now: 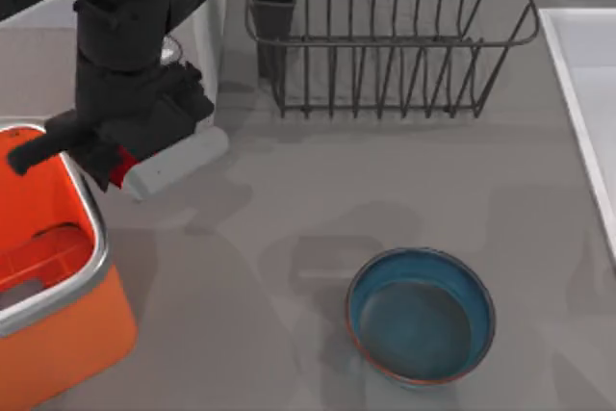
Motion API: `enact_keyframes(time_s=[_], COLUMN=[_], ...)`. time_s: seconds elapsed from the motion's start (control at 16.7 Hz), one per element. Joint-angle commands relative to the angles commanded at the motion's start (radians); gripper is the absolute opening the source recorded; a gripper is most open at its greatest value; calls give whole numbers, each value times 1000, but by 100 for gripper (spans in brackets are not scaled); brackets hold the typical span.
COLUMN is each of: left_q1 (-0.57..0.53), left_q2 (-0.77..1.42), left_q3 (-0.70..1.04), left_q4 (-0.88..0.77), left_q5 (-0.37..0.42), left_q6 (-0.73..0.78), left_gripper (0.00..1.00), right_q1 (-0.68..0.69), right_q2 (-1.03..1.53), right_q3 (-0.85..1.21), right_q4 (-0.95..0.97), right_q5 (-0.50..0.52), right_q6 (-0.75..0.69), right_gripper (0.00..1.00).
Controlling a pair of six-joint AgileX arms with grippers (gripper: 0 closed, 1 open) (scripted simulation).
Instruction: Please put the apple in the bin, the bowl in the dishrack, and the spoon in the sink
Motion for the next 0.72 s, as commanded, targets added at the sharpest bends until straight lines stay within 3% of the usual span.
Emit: enact_keyframes(time_s=[0.36,0.72], left_q1=[68,112], left_q2=[-94,-157], left_q3=[-70,-125], left_q4=[-51,-74], left_q5=[-53,-79], left_q6=[608,917], left_gripper=[0,0], right_q1=[0,0], right_q2=[0,0], right_q3=[0,0], right_q4=[0,0], right_q5=[0,0], right_q6=[0,0], right_gripper=[100,100])
